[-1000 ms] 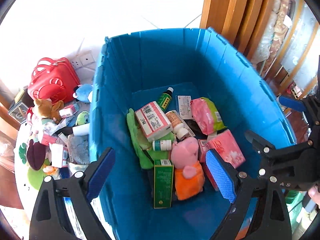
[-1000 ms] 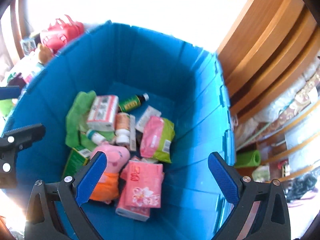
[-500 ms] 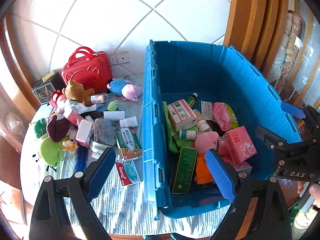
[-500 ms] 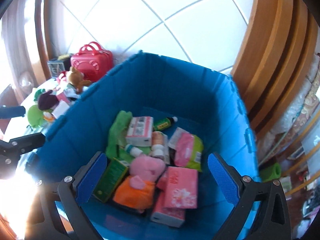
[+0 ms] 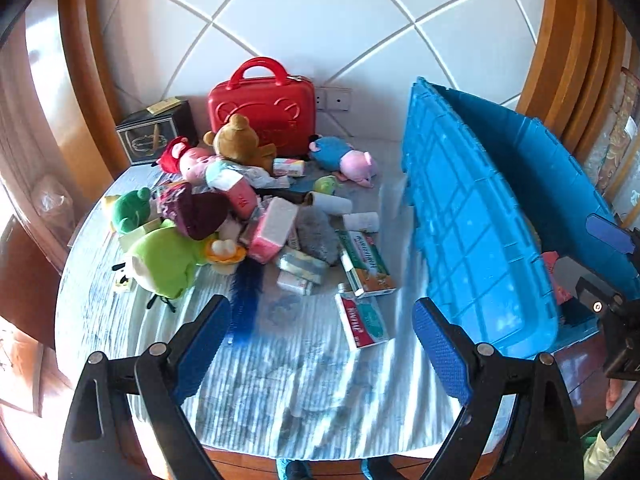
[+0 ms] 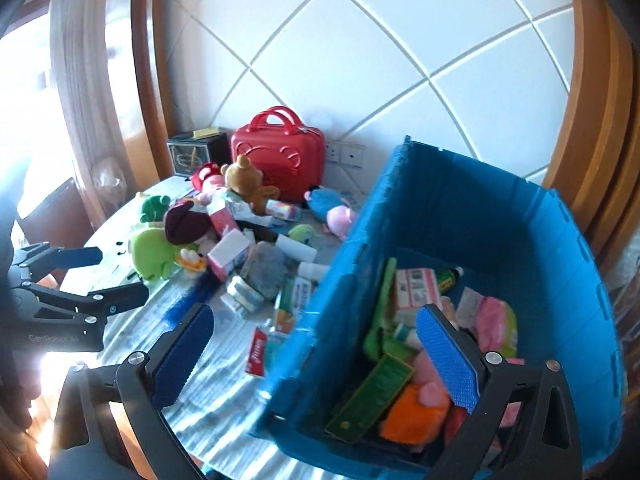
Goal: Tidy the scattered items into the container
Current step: 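Withdraw both tools from the crate back toward the pile, then grasp a white medicine box with the left tool while the right tool grasps a slim white box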
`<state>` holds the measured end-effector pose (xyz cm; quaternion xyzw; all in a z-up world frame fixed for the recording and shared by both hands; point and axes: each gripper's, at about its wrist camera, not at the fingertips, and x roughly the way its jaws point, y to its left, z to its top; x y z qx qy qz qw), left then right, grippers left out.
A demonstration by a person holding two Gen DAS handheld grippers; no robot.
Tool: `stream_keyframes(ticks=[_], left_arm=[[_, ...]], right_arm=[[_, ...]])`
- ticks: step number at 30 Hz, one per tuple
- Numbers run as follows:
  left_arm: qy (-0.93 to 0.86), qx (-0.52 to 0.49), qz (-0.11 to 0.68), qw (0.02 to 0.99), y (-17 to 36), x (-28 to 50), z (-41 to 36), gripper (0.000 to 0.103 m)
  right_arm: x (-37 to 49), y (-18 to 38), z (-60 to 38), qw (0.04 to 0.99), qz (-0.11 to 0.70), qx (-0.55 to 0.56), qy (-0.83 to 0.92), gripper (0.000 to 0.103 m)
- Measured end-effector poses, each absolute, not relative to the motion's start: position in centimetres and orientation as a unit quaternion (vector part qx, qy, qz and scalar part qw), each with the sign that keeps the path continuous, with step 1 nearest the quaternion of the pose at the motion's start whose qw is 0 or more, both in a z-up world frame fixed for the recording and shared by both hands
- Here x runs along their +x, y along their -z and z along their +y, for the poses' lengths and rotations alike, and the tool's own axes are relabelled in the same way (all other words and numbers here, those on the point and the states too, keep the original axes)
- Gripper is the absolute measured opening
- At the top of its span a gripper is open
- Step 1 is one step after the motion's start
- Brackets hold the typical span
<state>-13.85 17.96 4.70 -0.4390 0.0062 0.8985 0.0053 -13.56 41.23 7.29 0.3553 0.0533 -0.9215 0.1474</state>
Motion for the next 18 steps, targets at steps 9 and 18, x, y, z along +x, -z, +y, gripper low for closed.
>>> stream_keyframes(ticks=[9, 18], left_arm=[[-0.88, -0.474, 0.023, -0.022, 1.6, -14.8, 7.4, 0.093], [-0.848, -0.53, -0.006, -0.029, 10.2, -17.4, 5.4, 0.093]], right_arm=[[-14.5, -1.3, 30.4, 0.141, 0.022, 0.417, 0.898, 0.103], [-17.5, 9.3, 28.1, 0.112, 0.033, 0.525, 0.843, 0.103]])
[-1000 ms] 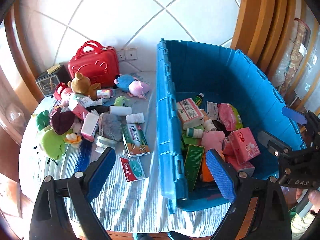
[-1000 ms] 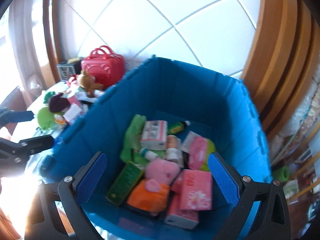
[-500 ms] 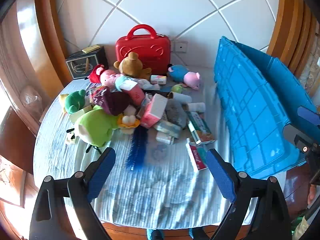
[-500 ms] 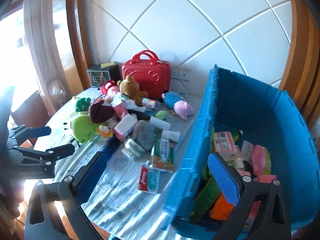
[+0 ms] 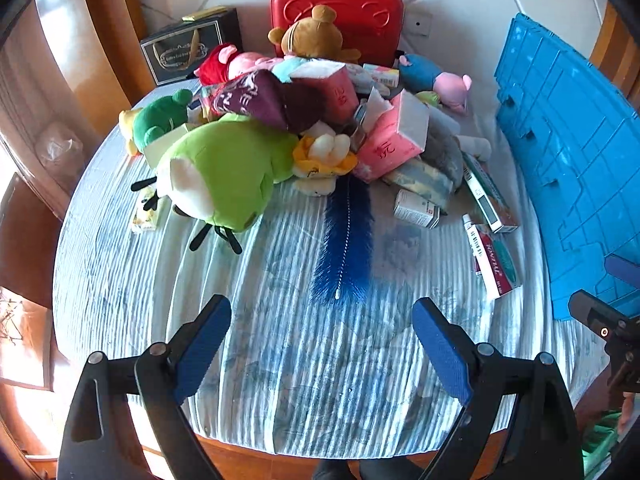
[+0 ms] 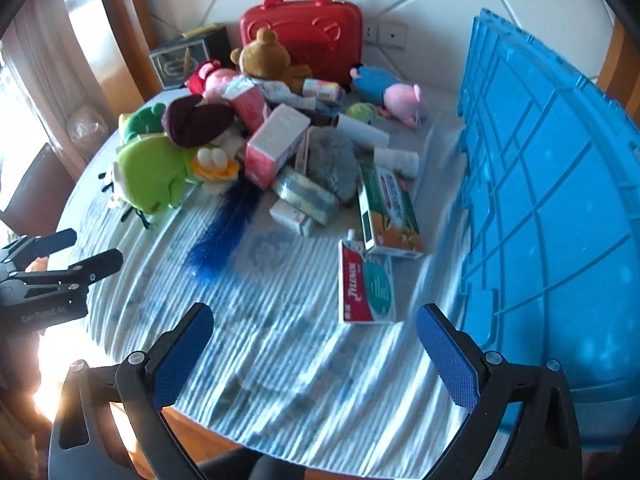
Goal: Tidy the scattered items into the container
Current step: 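Grasp a white medicine box with the left tool while the right tool grasps a slim white box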
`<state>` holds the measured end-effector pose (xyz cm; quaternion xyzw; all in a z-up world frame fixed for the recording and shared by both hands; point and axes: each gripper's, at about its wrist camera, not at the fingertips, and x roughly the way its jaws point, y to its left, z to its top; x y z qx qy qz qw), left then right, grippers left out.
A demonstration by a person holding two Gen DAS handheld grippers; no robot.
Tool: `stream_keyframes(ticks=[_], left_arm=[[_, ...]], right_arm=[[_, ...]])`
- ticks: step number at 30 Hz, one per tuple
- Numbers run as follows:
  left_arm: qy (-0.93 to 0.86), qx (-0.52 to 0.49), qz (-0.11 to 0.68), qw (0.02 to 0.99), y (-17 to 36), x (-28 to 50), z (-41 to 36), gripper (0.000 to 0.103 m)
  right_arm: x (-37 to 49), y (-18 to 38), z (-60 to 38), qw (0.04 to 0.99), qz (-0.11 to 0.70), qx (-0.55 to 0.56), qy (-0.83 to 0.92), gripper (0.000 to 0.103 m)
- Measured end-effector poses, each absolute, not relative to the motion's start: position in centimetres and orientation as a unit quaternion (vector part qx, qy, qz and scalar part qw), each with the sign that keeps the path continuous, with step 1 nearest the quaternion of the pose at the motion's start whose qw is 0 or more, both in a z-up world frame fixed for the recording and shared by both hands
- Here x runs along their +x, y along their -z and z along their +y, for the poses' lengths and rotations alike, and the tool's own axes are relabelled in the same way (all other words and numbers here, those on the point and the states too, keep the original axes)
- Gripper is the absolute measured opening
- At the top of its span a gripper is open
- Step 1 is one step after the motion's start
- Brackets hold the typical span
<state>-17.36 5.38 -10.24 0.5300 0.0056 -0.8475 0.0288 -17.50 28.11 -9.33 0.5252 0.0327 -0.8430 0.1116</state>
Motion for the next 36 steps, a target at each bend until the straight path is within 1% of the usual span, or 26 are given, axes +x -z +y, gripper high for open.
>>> stream_keyframes(ticks=[3, 10, 15, 19, 22, 24, 29, 32, 34, 35, 36], left_arm=[[0.842, 0.538, 0.016, 0.03, 11.9, -18.0, 5.6, 0.093], [0.838, 0.542, 0.015, 0.06, 15.4, -20.6, 6.4, 0.093], [0.826, 0.56, 0.009, 0.058, 17.9, -22.9, 7.3, 0.093], [0.826, 0.562, -0.025, 0.035, 19.5, -25.3, 9.6, 0.093], [0.83, 0.556, -0.045, 0.004, 20.3, -27.2, 11.4, 0.093], [0.834, 0.549, -0.052, -0.014, 20.8, -28.3, 12.5, 0.093], [0.837, 0.539, -0.07, -0.059, 22.7, -30.8, 15.2, 0.093], [0.836, 0.537, -0.086, -0.072, 24.2, -31.9, 16.5, 0.093], [0.831, 0.544, -0.084, -0.08, 25.3, -32.6, 16.8, 0.093], [0.832, 0.543, -0.08, -0.083, 25.7, -32.9, 16.8, 0.096], [0.836, 0.538, -0.072, -0.086, 25.9, -33.1, 16.7, 0.095]], right_arm=[[-18.9, 11.7, 28.6, 0.104, 0.026, 0.544, 0.832, 0.103], [-22.3, 14.3, 29.8, 0.107, 0.009, 0.55, 0.828, 0.103], [-24.6, 18.7, 30.8, 0.079, -0.004, 0.583, 0.809, 0.103], [-25.4, 21.9, 31.1, 0.055, -0.001, 0.6, 0.798, 0.103], [-25.5, 23.9, 31.8, 0.034, -0.023, 0.604, 0.796, 0.103], [-25.5, 25.0, 32.1, 0.022, -0.036, 0.604, 0.796, 0.103], [-25.2, 27.2, 32.6, -0.01, -0.04, 0.612, 0.79, 0.103], [-24.9, 27.6, 32.6, -0.024, -0.029, 0.599, 0.8, 0.103], [-24.7, 27.7, 32.5, -0.031, -0.024, 0.59, 0.806, 0.103], [-24.6, 27.6, 32.5, -0.034, -0.028, 0.586, 0.809, 0.103], [-24.5, 27.6, 32.5, -0.037, -0.031, 0.582, 0.812, 0.103]])
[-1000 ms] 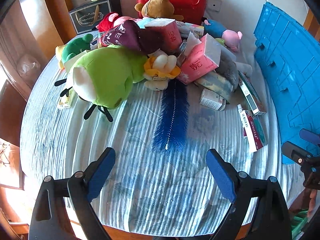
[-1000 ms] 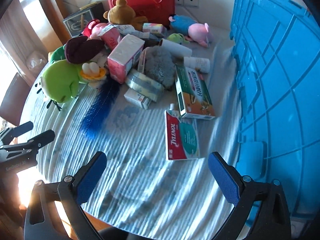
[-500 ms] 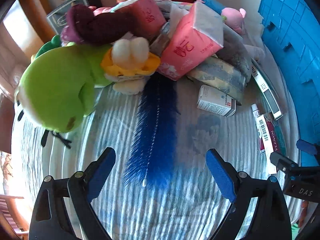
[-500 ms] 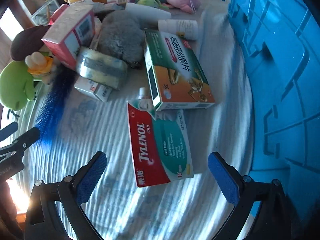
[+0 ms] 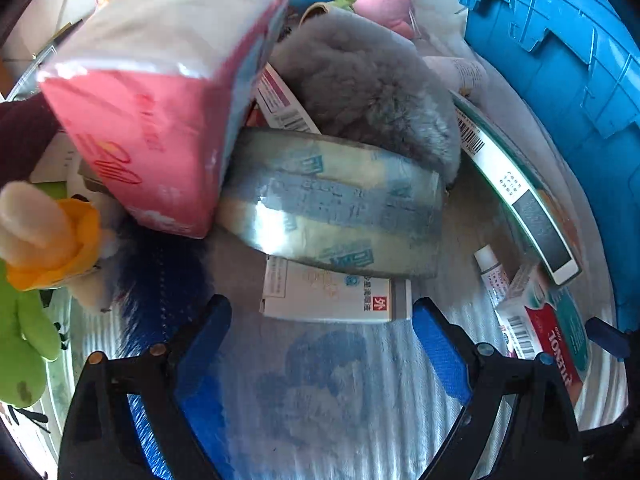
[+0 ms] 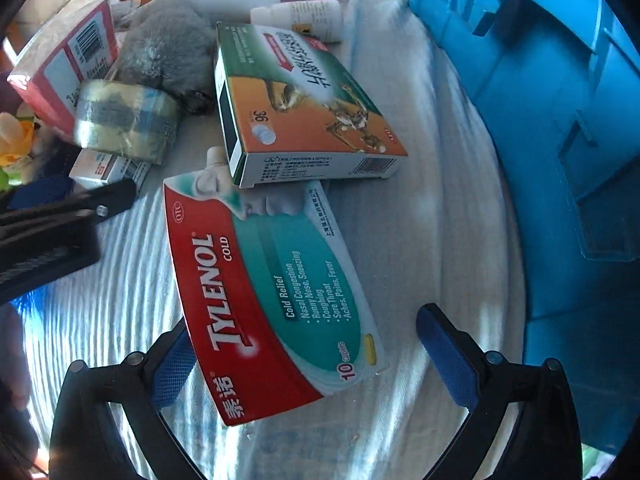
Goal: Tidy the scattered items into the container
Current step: 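Grasp a white medicine box with the left tool while the right tool grasps a slim white box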
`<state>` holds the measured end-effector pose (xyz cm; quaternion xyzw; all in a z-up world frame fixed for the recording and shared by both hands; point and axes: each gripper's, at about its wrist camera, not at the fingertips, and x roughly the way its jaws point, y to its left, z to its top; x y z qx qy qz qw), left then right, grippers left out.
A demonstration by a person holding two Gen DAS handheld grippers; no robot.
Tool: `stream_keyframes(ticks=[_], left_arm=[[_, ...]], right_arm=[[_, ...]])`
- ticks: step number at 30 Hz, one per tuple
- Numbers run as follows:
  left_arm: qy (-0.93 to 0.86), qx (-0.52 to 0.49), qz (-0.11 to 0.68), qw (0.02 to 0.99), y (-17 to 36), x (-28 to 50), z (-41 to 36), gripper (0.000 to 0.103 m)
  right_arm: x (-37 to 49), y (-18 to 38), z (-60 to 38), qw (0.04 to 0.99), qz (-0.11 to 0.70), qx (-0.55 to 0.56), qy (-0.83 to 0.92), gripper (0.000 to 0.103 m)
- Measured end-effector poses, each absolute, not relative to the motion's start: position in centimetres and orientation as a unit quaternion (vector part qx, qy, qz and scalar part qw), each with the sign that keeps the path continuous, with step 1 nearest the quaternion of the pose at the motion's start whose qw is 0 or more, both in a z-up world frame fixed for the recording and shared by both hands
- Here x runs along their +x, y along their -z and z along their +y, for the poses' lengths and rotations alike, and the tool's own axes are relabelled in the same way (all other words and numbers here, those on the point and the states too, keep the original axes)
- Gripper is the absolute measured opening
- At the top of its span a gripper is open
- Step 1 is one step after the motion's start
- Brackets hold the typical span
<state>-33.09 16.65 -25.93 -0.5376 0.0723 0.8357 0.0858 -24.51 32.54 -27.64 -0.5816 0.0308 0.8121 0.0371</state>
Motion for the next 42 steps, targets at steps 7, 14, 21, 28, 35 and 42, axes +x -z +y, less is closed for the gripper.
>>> stream_keyframes(ticks=[7, 14, 21, 28, 35, 42], left_arm=[[-0.86, -0.495, 0.07, 0.102, 26.1, -32.5, 16.2, 0.103], [-0.865, -0.483, 0.073, 0.117, 25.1, -31.1, 15.7, 0.069], [-0.861, -0.492, 0.072, 0.107, 24.3, -28.4, 14.3, 0.061], [-0.865, -0.488, 0.087, 0.077, 23.5, -22.9, 12.8, 0.061], [-0.891, -0.445, 0.081, 0.028, 18.2, -20.2, 10.5, 0.061], [-0.908, -0.413, 0.066, -0.012, 13.8, -19.7, 10.6, 0.061]], right_arm=[[-23.1, 27.7, 32.5, 0.046, 0.034, -0.546, -0.836, 0.103], [-22.1, 26.8, 32.6, 0.024, 0.068, -0.552, -0.831, 0.102], [-22.3, 25.9, 31.6, 0.001, 0.062, -0.541, -0.839, 0.076], [-22.5, 26.4, 30.7, -0.007, 0.054, -0.545, -0.837, 0.075], [-19.9, 22.7, 28.6, -0.028, 0.018, -0.508, -0.861, 0.074], [-22.0, 18.8, 27.1, -0.079, 0.005, -0.489, -0.869, 0.032]])
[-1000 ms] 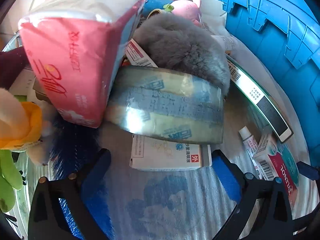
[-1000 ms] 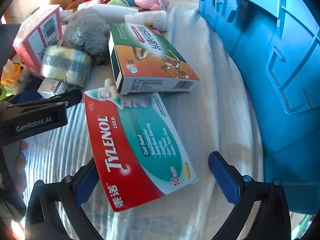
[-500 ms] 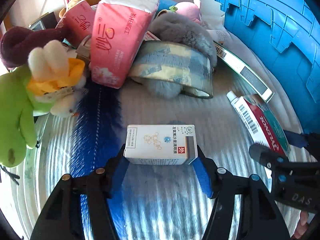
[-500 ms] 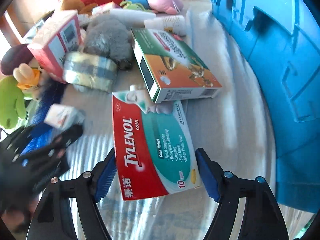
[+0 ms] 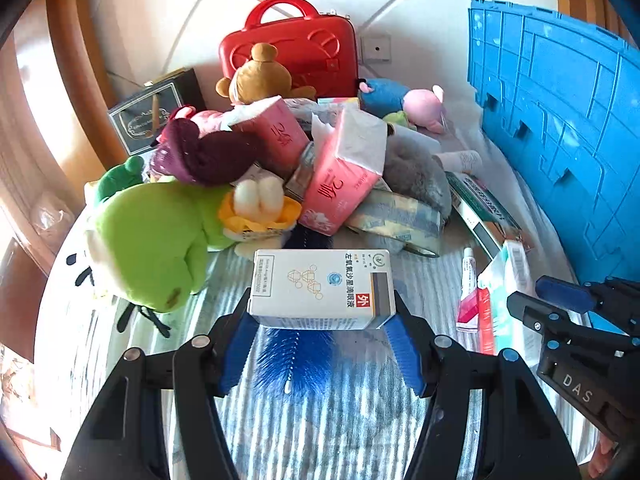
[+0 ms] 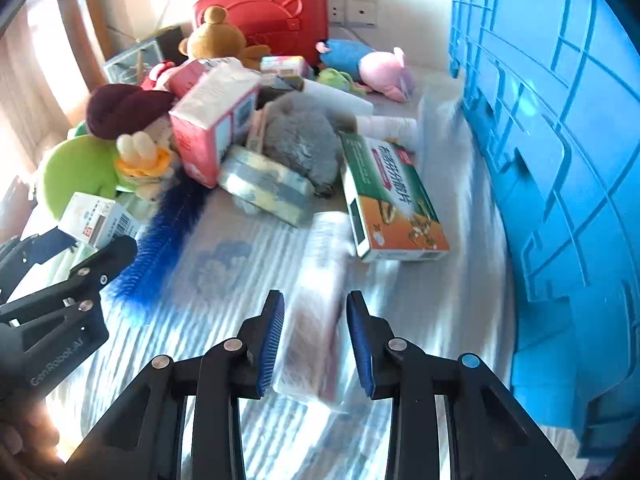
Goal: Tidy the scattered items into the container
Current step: 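Grasp a white medicine box with the left tool while the right tool grasps a slim white box, then lift both boxes and carry them over the blue crate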
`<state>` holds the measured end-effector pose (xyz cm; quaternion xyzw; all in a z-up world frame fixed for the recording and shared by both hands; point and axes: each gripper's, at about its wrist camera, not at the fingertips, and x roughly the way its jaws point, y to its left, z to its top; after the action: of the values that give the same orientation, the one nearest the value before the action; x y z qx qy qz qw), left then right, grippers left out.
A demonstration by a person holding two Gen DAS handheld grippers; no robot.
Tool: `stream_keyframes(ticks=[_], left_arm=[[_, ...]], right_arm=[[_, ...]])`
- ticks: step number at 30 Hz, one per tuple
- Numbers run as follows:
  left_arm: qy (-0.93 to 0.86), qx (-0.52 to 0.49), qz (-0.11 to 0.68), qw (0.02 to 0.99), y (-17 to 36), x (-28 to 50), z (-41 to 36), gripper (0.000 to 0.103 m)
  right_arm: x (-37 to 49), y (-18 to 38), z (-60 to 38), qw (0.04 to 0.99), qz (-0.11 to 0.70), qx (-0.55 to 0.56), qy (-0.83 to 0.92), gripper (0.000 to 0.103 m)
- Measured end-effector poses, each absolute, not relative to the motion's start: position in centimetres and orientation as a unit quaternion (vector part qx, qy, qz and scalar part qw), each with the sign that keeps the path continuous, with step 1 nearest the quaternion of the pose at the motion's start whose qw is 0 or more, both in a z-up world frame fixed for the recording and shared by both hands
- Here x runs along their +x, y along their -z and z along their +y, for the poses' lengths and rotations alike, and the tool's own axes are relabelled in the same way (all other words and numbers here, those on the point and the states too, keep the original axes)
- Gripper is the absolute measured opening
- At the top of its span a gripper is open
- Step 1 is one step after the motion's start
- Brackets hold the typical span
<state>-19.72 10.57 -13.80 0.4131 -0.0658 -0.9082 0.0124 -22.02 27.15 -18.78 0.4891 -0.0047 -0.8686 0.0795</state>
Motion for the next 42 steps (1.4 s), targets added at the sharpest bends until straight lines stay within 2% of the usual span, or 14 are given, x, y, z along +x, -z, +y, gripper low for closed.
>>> stream_keyframes(ticks=[6, 11, 14, 15, 25, 42], left_arm=[[0.906, 0.419, -0.054, 0.024, 13.1, -18.5, 9.7, 0.061], [0.9, 0.433, -0.051, 0.007, 14.5, -18.5, 9.7, 0.061], [0.896, 0.441, -0.053, -0.005, 15.5, -18.5, 9.8, 0.061], [0.895, 0.443, -0.054, -0.009, 15.7, -18.5, 9.8, 0.061], [0.907, 0.414, -0.055, -0.042, 12.9, -18.7, 11.0, 0.061], [0.953, 0.285, -0.043, -0.088, -0.2, -15.7, 13.5, 0.061]], right_arm=[[-21.8, 19.4, 27.6, 0.095, -0.028, 0.518, 0.849, 0.032], [-20.9, 20.8, 28.2, 0.074, -0.035, 0.535, 0.841, 0.031], [-20.8, 21.5, 28.0, 0.062, -0.03, 0.53, 0.845, 0.026], [-20.6, 21.1, 27.8, 0.061, -0.026, 0.524, 0.849, 0.02], [-17.9, 14.4, 25.8, 0.058, 0.022, 0.457, 0.888, 0.018], [-13.2, -1.1, 26.2, 0.053, 0.018, 0.322, 0.945, 0.018]])
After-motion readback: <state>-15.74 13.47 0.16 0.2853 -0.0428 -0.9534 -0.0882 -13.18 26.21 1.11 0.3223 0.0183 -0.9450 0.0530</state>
